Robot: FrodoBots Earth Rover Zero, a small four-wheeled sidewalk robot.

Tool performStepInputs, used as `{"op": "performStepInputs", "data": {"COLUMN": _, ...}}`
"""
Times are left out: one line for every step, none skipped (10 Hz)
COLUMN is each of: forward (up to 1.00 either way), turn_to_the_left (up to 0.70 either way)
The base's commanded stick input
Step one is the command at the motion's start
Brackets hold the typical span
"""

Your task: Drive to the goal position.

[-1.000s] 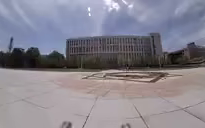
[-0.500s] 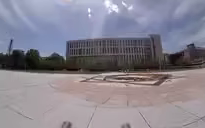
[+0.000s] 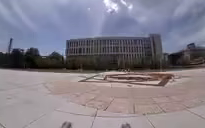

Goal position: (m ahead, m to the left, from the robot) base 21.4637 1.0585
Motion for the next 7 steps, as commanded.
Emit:
{"op": "performStepInputs", "data": {"forward": 0.7, "turn_to_the_left": 0.0}}
{"op": "performStepInputs", "data": {"forward": 0.7, "turn_to_the_left": 0.0}}
{"op": "performStepInputs", "data": {"forward": 0.7, "turn_to_the_left": 0.0}}
{"op": "performStepInputs", "data": {"forward": 0.7, "turn_to_the_left": 0.0}}
{"op": "performStepInputs", "data": {"forward": 0.7, "turn_to_the_left": 0.0}}
{"op": "performStepInputs", "data": {"forward": 0.7, "turn_to_the_left": 0.0}}
{"op": "performStepInputs", "data": {"forward": 0.7, "turn_to_the_left": 0.0}}
